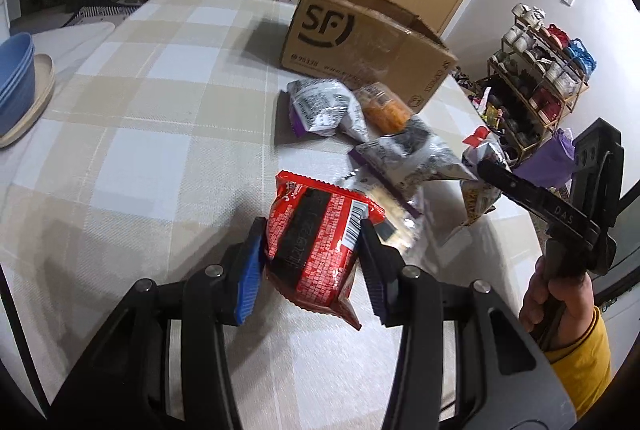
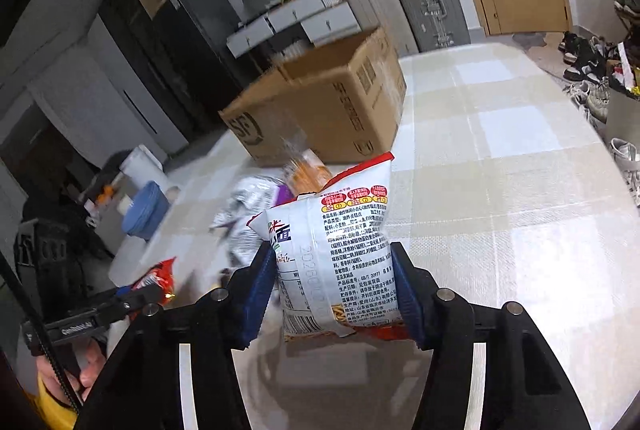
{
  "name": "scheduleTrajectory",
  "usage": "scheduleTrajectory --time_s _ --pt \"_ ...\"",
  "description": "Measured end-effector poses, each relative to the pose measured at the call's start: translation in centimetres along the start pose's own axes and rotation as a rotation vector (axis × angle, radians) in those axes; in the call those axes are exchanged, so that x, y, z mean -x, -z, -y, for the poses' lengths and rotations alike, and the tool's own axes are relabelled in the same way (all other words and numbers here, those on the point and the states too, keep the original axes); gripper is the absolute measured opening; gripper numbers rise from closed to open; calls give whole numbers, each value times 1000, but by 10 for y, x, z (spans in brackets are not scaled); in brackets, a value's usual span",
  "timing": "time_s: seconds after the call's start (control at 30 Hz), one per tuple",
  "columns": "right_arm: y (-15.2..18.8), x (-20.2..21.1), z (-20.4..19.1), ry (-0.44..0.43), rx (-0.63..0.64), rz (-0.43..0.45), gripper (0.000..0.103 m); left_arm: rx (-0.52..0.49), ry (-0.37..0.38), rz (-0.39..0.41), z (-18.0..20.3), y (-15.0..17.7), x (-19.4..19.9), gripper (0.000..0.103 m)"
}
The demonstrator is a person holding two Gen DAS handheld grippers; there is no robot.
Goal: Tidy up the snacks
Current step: 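Lift both held packs and carry them over the cardboard box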
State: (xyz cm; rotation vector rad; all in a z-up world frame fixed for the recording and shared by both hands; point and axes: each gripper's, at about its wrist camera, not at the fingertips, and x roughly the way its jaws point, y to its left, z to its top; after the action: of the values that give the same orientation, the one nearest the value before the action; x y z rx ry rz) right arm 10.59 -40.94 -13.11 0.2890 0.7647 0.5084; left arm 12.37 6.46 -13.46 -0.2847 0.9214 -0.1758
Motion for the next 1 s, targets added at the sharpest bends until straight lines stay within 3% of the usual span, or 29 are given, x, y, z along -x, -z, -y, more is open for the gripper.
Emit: scheduleTrajectory --time_s 0.53,1.0 --pt "37 95 -75 -171 53 110 57 -95 31 89 40 26 76 41" --pt "56 114 -92 -229 23 113 57 -146 55 129 54 39 115 41"
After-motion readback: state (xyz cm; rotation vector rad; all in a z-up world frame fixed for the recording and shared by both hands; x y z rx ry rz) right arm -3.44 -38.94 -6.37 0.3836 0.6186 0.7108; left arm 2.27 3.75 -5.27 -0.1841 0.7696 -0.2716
